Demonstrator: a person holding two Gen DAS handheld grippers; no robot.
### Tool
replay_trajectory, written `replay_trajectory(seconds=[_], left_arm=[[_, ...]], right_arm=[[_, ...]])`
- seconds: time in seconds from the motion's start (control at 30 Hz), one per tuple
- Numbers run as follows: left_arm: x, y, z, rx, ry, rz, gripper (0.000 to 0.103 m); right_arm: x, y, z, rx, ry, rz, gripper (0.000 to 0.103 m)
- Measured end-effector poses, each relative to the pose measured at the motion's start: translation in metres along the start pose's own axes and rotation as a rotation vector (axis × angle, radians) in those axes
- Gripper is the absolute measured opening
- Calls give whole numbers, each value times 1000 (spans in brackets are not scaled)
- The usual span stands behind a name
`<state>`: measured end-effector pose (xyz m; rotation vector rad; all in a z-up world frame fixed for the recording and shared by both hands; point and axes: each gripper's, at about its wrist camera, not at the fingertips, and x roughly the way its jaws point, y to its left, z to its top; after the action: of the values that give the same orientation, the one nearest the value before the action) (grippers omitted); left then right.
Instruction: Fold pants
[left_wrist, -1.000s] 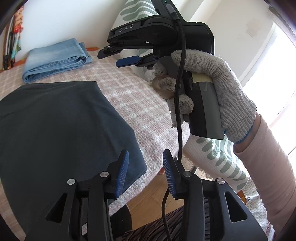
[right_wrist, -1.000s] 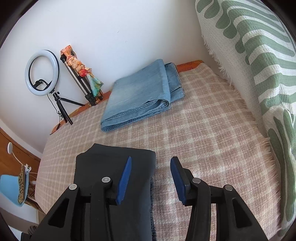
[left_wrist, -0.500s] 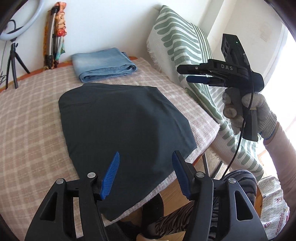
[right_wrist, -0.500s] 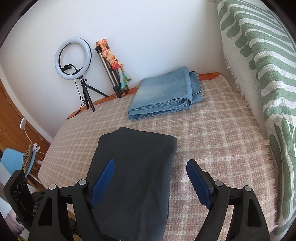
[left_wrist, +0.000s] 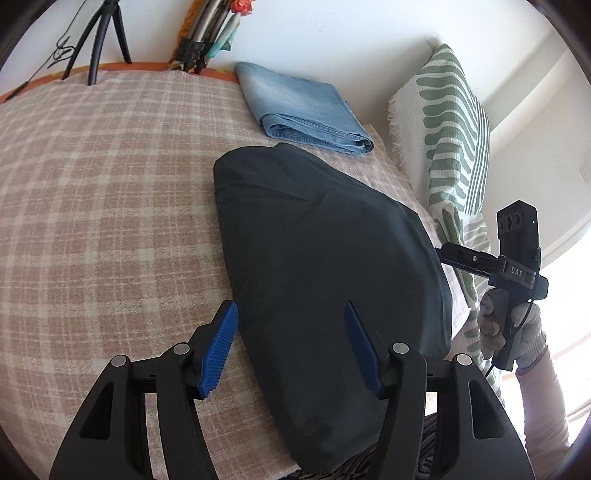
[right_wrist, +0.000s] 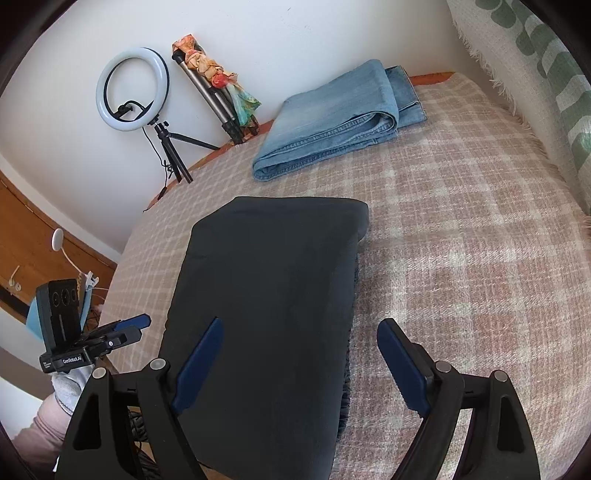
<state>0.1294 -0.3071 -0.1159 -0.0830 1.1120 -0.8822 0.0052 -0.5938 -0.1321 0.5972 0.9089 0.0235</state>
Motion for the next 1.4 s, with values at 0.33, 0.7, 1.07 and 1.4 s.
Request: replay_trajectory(seconds=[0.33, 0.7, 1.07, 1.4], left_arm=[[34, 11, 8, -48, 45, 6, 59], [47, -2, 12, 39, 42, 35, 57], [54, -19, 9, 142, 23, 72, 43], [59, -13, 14, 91, 25, 38, 26]], right_arm=[[24, -13, 3, 10, 40, 94, 87], [47, -8, 2, -55, 67, 109, 88], [48, -7, 0, -113, 31, 83, 68], [52, -17, 0, -66, 30, 145, 56]])
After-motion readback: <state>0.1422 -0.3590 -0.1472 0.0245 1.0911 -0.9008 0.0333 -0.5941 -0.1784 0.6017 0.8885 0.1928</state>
